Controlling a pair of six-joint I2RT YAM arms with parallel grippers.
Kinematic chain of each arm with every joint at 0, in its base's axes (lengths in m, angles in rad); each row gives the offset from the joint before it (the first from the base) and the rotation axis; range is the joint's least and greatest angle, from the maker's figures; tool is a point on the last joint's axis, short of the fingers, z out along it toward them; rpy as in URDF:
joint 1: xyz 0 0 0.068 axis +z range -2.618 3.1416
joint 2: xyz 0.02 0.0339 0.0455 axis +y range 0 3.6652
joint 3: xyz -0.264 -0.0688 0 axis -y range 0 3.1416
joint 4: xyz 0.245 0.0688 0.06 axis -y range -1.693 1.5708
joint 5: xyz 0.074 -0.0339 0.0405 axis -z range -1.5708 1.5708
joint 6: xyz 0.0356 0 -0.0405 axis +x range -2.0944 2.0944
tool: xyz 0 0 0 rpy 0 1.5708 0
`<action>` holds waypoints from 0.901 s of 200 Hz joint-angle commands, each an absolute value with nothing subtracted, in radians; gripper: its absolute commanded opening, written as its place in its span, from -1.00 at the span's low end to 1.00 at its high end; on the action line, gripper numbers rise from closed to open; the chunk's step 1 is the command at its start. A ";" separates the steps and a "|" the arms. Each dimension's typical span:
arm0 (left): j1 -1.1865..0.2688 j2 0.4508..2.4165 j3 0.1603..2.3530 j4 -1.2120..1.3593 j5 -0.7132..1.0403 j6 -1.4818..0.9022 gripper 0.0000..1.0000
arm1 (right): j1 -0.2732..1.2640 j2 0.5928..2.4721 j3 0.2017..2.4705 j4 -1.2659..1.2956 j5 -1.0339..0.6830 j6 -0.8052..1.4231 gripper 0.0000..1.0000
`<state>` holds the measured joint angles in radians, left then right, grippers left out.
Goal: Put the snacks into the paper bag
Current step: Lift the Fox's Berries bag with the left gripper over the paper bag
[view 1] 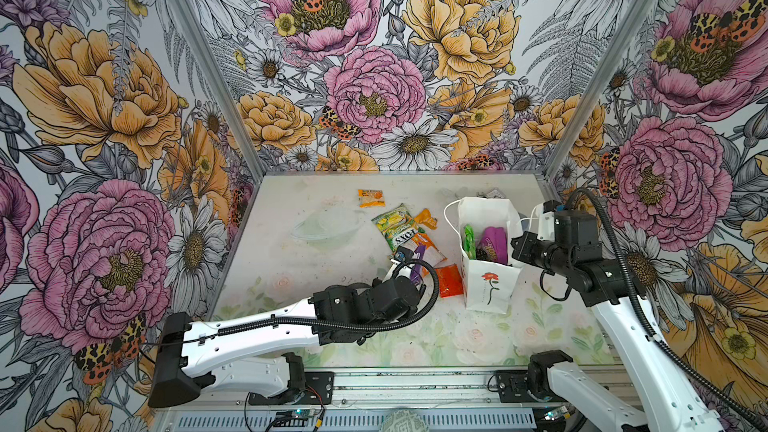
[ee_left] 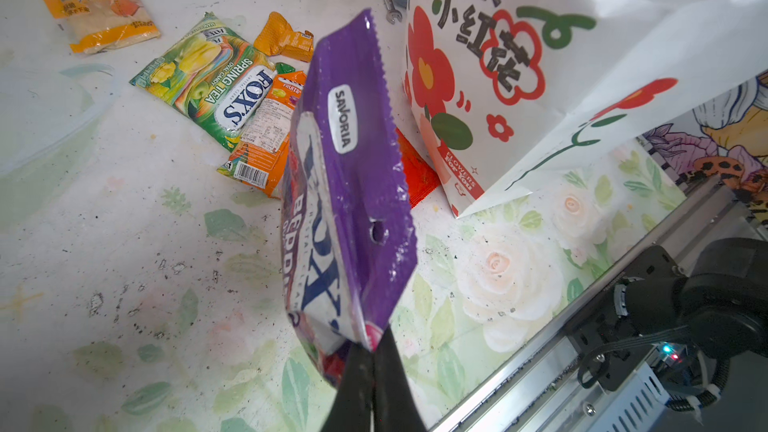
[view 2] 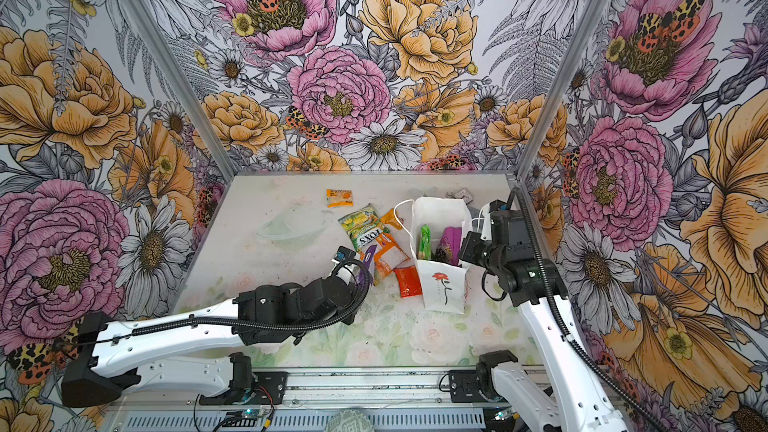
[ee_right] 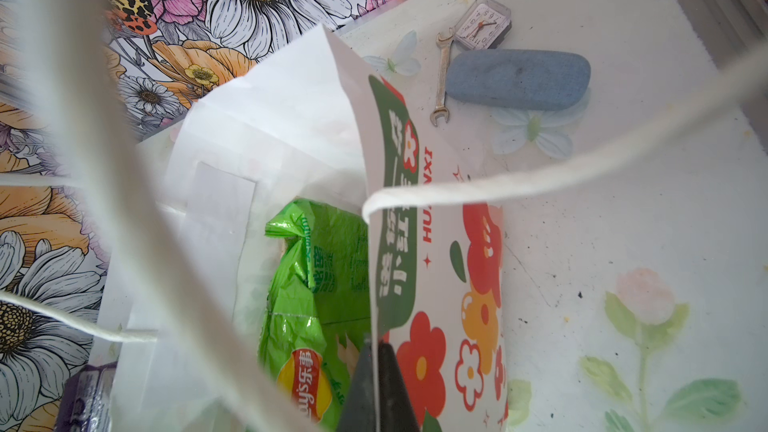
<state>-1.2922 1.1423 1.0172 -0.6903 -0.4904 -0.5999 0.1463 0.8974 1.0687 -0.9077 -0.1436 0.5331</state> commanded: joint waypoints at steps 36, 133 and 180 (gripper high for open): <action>-1.307 1.069 1.127 -0.642 -0.542 -0.517 -1.00 | 0.146 0.877 1.120 -0.819 -0.163 0.540 -1.00; -1.313 1.143 1.491 -0.751 -0.504 -0.340 -1.00 | 0.148 0.884 1.127 -0.820 -0.166 0.544 -1.00; -1.315 1.276 1.754 -0.739 -0.446 -0.255 -1.00 | 0.153 0.897 1.131 -0.819 -0.176 0.554 -1.00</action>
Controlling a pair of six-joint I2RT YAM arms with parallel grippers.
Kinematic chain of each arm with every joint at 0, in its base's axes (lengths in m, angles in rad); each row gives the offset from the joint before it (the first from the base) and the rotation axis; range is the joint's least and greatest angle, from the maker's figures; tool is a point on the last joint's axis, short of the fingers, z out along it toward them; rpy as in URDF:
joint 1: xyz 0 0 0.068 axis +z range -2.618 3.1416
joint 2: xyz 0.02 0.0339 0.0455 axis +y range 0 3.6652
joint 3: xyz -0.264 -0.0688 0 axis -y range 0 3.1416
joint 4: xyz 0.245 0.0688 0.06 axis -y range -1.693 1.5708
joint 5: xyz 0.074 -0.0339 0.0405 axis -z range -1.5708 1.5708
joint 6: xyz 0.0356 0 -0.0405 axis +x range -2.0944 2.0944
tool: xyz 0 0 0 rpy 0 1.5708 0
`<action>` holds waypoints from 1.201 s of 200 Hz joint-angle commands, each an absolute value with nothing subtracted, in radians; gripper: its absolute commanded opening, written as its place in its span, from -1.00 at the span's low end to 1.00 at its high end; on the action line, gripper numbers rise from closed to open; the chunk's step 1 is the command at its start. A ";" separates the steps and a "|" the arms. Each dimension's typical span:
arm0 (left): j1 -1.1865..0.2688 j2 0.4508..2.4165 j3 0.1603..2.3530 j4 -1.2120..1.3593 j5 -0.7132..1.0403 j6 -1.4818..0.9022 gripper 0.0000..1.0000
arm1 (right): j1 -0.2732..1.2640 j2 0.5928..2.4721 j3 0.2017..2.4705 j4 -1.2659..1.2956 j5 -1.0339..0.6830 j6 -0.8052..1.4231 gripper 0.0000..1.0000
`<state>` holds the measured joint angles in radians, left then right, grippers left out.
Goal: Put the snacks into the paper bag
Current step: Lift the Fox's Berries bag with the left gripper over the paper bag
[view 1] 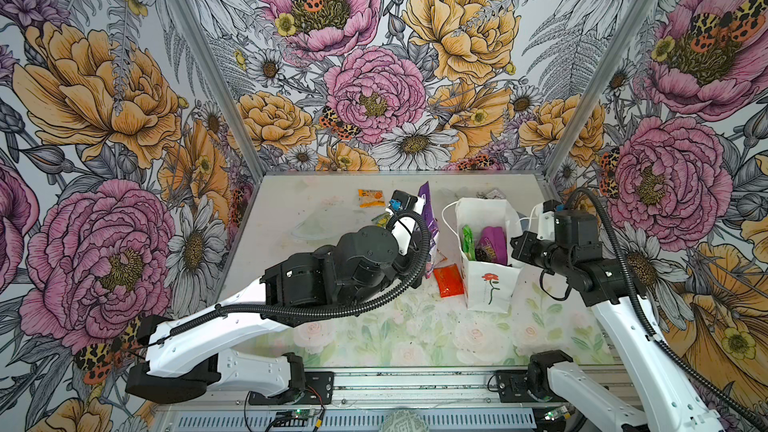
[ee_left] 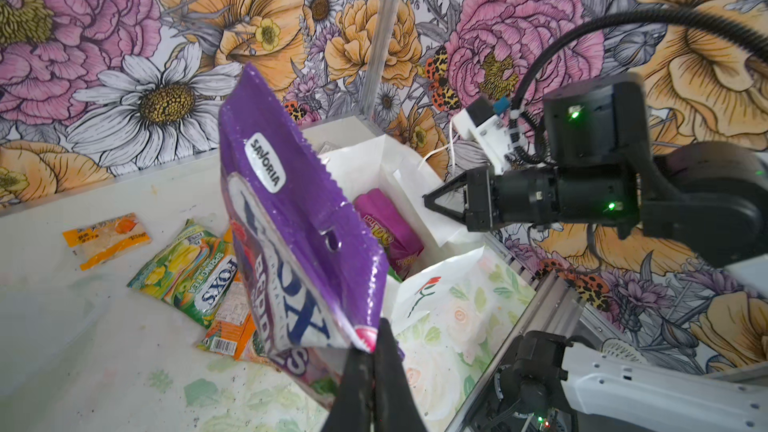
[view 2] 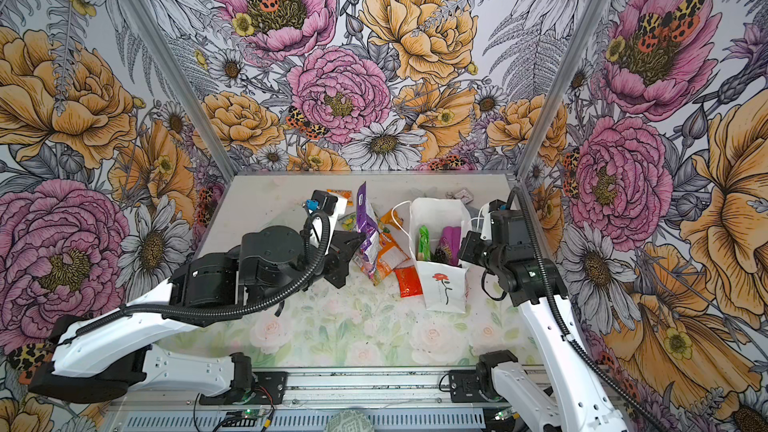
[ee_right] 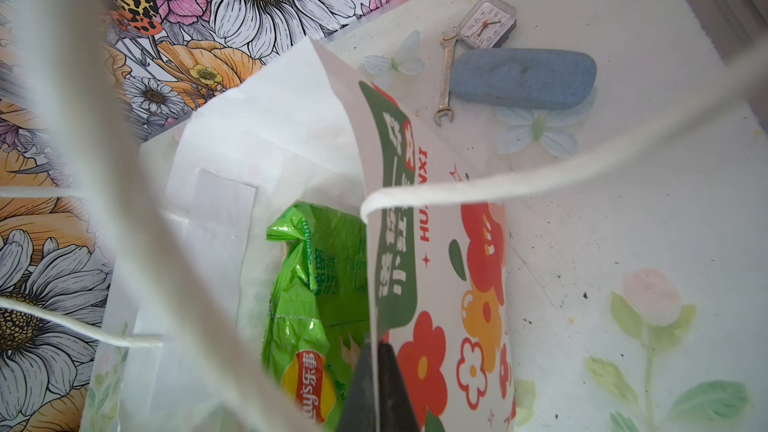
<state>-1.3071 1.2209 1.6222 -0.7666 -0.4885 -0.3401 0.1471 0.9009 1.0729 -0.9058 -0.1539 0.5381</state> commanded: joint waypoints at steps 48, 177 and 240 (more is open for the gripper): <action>-1.286 1.461 2.019 -0.744 -0.361 -0.206 -1.00 | 0.156 0.896 1.136 -0.819 -0.182 0.558 -1.00; -1.053 1.789 2.221 -0.710 0.026 -0.325 -1.00 | 0.171 0.870 1.117 -0.800 -0.247 0.600 -1.00; -1.034 1.798 2.102 -0.602 0.107 -0.396 -1.00 | 0.172 0.874 1.115 -0.799 -0.254 0.606 -1.00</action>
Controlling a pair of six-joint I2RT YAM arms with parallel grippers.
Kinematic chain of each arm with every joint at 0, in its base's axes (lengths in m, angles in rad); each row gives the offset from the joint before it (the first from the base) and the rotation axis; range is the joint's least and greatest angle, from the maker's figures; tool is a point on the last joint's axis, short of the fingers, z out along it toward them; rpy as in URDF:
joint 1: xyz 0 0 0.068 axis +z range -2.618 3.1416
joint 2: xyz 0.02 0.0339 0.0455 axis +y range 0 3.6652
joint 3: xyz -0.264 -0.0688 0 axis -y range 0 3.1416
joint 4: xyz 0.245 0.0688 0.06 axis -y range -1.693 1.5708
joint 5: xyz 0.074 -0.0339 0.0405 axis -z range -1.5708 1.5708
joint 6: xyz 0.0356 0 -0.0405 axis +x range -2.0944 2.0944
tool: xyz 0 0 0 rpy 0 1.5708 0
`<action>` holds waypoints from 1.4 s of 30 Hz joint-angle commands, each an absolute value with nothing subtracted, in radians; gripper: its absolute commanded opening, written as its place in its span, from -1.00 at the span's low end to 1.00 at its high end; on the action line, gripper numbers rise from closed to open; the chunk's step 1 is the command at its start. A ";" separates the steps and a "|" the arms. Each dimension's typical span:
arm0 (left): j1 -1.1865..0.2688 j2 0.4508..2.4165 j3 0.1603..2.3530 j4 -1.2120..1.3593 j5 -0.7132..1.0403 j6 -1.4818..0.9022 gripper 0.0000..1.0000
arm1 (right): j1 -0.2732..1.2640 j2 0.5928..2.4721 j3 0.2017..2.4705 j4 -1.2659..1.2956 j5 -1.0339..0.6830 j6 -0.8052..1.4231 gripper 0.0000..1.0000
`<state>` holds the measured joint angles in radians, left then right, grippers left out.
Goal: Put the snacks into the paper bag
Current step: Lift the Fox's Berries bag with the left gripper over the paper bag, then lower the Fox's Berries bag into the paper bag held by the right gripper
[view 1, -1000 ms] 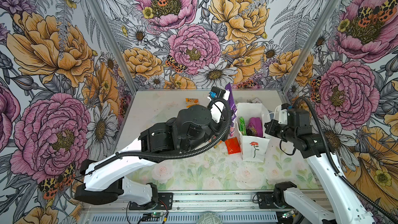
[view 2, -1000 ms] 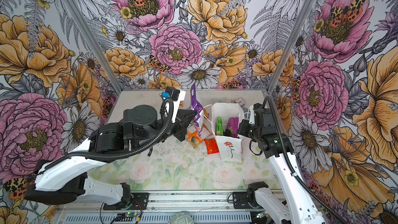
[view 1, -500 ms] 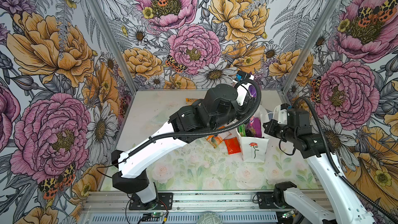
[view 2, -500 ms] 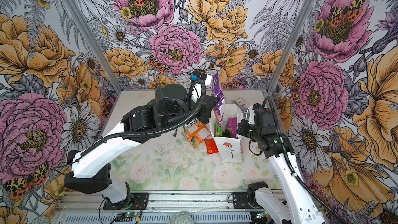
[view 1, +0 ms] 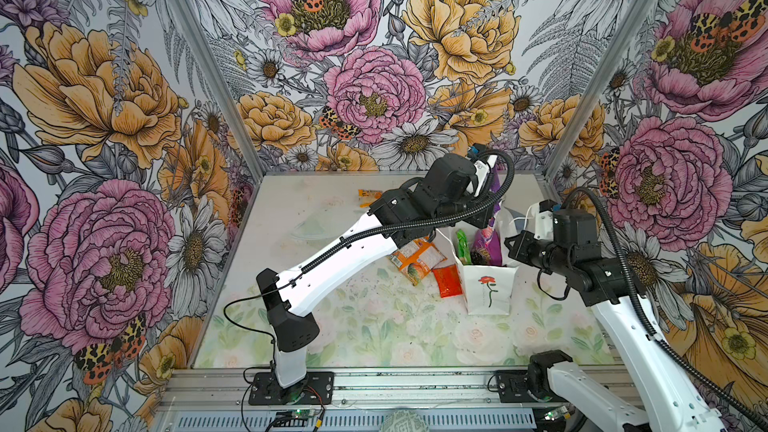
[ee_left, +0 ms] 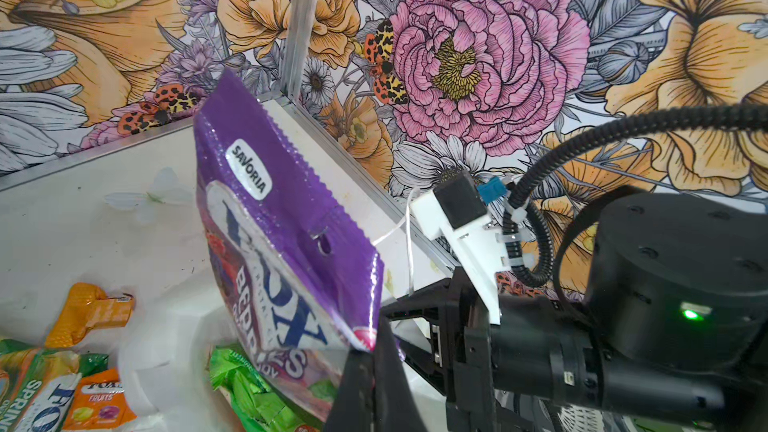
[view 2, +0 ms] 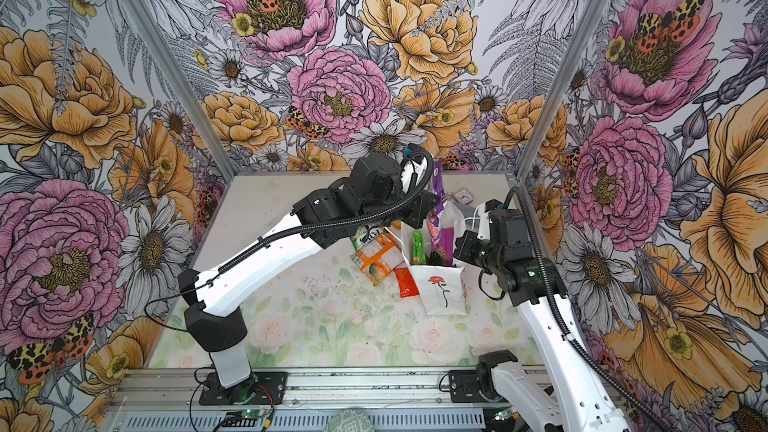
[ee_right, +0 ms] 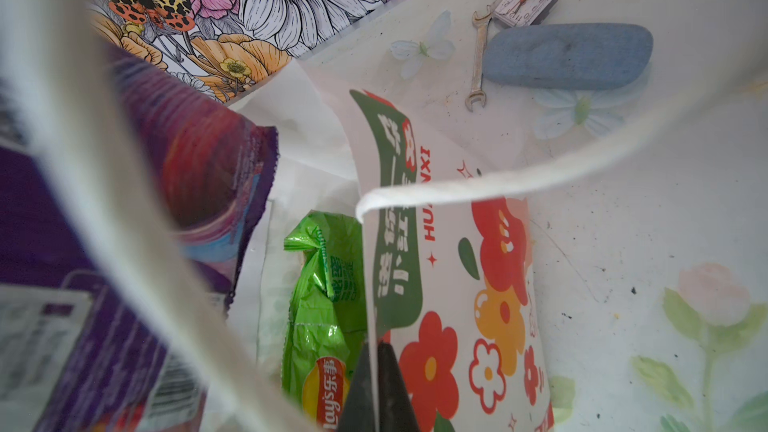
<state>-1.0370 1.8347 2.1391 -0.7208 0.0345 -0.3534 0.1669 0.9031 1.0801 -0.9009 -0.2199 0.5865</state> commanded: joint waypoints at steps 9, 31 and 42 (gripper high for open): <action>-1.019 1.754 1.926 -0.447 0.181 -0.447 -1.00 | 0.172 0.871 1.120 -0.798 -0.258 0.611 -1.00; -0.995 1.810 1.820 -0.369 0.296 -0.466 -1.00 | 0.171 0.885 1.136 -0.799 -0.250 0.605 -1.00; -1.008 1.864 1.778 -0.360 0.314 -0.473 -1.00 | 0.168 0.865 1.153 -0.810 -0.213 0.581 -1.00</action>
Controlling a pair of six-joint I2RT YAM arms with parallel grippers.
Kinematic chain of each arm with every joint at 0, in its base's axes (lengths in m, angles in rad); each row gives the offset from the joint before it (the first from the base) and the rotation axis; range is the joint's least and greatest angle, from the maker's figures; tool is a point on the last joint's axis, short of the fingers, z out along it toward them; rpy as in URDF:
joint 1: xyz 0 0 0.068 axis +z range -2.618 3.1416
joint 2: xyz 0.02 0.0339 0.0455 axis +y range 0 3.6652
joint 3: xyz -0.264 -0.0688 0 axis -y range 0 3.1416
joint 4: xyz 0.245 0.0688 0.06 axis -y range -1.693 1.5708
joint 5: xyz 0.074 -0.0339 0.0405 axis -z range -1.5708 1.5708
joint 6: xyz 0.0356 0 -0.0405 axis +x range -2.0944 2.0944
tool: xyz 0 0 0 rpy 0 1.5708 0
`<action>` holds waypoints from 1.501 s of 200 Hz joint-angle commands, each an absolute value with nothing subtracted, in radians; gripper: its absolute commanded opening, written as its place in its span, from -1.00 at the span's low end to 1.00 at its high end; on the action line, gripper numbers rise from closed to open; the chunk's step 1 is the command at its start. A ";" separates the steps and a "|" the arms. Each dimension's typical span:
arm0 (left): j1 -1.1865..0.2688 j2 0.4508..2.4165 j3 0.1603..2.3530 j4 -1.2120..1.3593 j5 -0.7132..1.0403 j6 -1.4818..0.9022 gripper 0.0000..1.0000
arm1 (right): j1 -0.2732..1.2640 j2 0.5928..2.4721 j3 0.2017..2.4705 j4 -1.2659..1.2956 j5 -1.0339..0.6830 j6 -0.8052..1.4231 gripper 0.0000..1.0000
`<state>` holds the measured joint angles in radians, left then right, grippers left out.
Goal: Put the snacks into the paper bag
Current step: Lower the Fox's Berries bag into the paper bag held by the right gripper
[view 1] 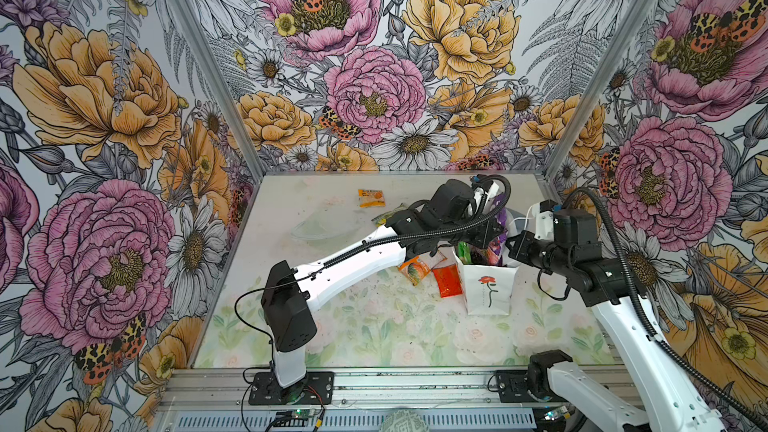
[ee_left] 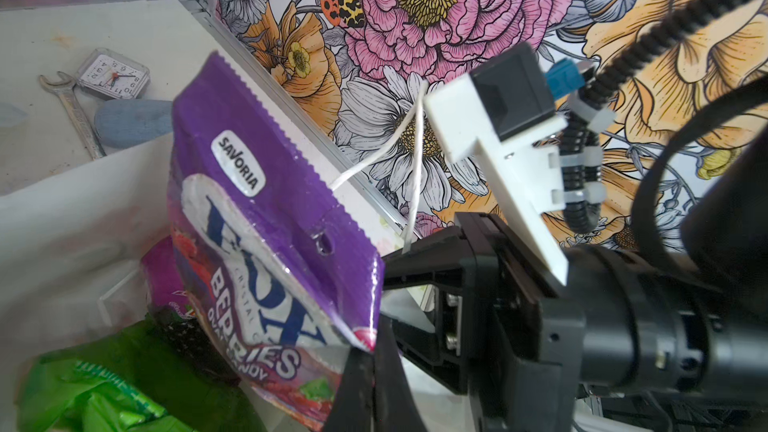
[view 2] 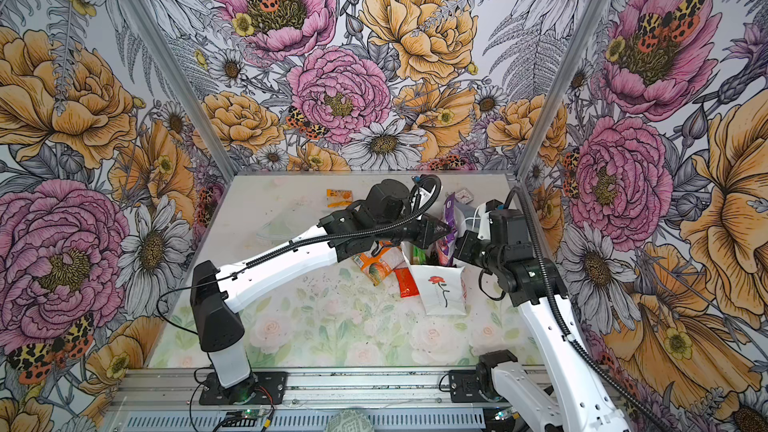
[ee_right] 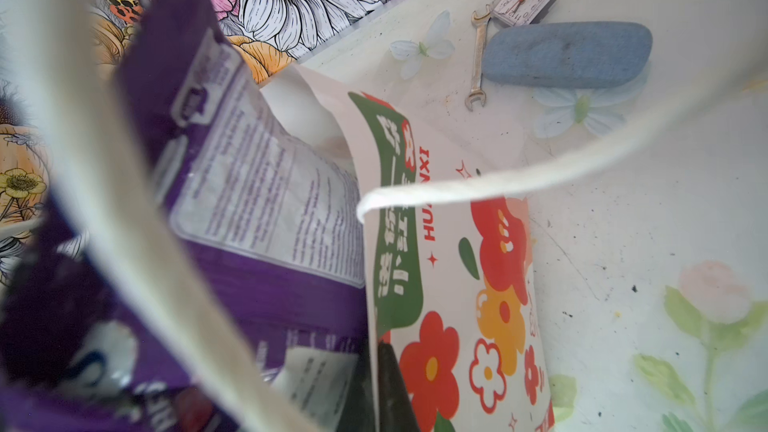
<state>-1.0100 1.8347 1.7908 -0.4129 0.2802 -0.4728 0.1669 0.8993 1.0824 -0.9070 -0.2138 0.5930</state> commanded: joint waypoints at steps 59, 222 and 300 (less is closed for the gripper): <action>-1.011 1.892 1.733 -0.351 0.331 -0.488 -1.00 | 0.163 0.848 1.163 -0.830 -0.178 0.572 -1.00; -1.050 1.988 1.936 -0.636 0.187 -0.430 -1.00 | 0.160 0.842 1.150 -0.838 -0.170 0.582 -1.00; -1.049 2.074 2.014 -0.728 0.165 -0.437 -1.00 | 0.160 0.839 1.147 -0.837 -0.166 0.579 -1.00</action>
<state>-1.0508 2.0583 1.9621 -0.6968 0.1940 -0.4614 0.1638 0.8745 1.0973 -0.9470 -0.1642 0.5827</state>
